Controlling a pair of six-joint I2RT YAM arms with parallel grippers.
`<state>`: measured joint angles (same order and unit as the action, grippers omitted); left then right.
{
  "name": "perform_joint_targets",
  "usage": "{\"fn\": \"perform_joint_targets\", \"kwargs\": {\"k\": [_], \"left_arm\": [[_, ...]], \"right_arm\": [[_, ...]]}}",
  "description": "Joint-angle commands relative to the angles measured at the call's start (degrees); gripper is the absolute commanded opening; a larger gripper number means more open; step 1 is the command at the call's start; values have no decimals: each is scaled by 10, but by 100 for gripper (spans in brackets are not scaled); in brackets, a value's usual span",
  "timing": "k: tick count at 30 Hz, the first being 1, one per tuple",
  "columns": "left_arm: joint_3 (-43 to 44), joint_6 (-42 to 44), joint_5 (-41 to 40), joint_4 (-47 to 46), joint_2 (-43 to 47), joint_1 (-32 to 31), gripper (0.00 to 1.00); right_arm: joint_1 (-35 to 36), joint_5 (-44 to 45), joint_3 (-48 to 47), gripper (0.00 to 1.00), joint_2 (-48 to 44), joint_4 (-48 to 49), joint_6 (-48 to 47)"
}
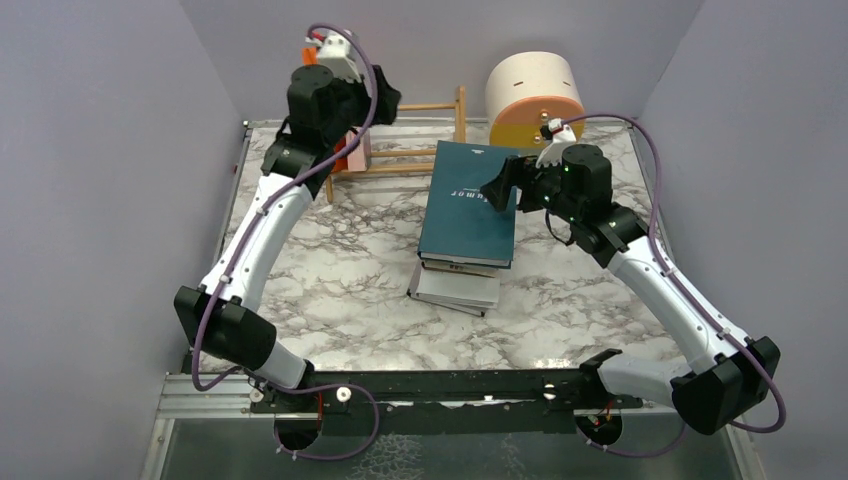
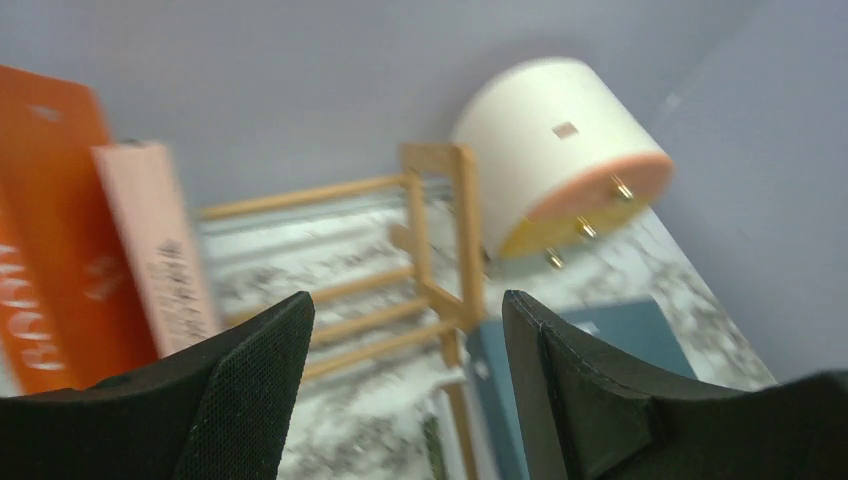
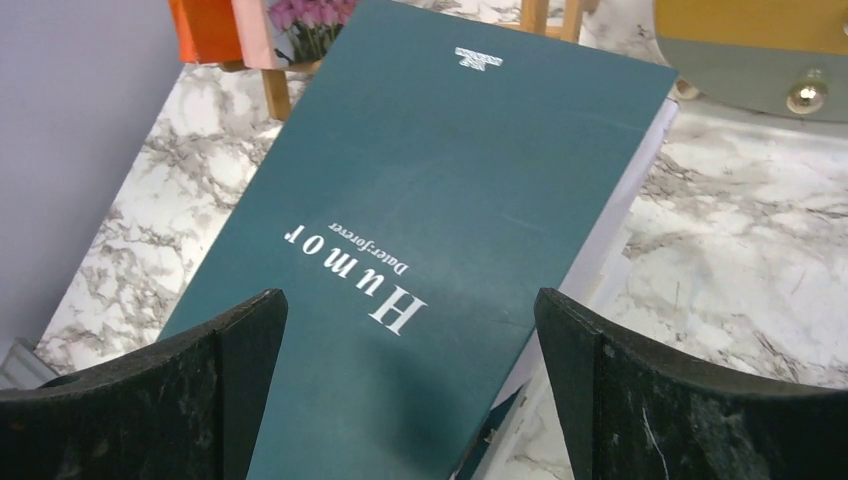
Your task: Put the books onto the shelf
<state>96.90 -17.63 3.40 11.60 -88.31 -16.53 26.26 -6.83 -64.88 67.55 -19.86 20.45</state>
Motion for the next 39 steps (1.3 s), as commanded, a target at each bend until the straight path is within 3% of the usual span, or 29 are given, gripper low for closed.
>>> {"fn": "perform_joint_targets", "kwargs": {"k": [1,14,39], "left_arm": [[-75,-48,64,10,25,-70,62],[-236,-93,46,-13,67,-118,62],[-300,-136,202,-72,69,-118,65]], "right_arm": [[2,38,-6,93,-18,-37,19],[2,16,40,92,-44,-44,31],[2,-54,61,78,-41,-10,37]]}}
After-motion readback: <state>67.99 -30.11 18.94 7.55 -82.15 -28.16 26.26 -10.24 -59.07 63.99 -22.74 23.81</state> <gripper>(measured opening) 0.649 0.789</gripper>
